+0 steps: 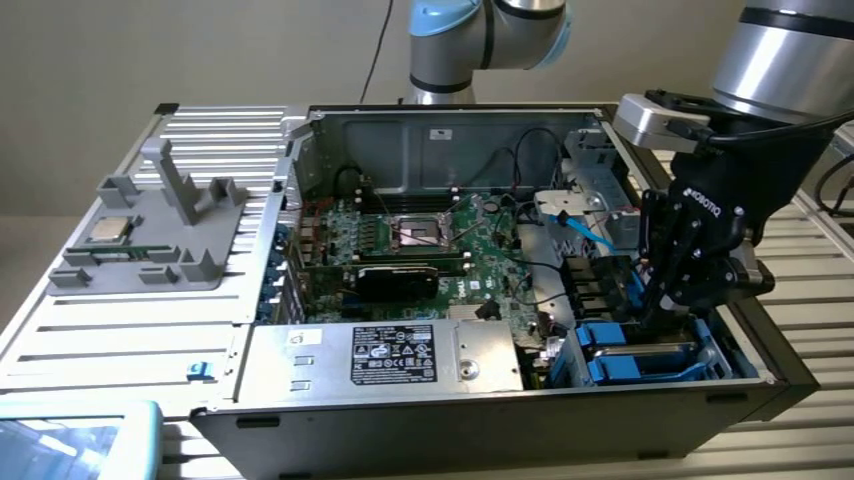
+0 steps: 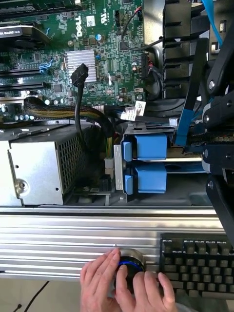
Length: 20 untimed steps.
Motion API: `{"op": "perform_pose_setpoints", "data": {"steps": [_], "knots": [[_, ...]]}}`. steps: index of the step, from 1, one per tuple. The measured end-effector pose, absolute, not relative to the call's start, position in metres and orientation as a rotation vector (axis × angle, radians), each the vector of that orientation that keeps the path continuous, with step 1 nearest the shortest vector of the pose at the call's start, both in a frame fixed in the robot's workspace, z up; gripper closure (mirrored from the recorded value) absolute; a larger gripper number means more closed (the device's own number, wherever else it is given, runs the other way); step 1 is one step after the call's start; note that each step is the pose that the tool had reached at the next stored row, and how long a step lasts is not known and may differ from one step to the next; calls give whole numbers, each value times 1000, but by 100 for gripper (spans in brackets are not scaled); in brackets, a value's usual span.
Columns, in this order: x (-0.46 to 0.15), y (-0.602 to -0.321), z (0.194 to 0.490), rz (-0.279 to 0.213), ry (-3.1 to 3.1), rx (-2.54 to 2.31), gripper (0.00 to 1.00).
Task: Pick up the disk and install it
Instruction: 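Insert the first disk wire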
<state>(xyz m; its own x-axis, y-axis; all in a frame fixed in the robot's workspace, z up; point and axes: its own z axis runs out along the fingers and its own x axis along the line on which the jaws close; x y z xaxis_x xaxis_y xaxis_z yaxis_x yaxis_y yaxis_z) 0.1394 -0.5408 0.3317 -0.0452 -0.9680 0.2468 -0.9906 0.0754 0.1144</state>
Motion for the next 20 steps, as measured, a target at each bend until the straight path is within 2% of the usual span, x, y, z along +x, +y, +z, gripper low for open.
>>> {"op": "perform_pose_setpoints", "data": {"steps": [20], "knots": [[141,-543,331,103,-2114,1974,84]]}}
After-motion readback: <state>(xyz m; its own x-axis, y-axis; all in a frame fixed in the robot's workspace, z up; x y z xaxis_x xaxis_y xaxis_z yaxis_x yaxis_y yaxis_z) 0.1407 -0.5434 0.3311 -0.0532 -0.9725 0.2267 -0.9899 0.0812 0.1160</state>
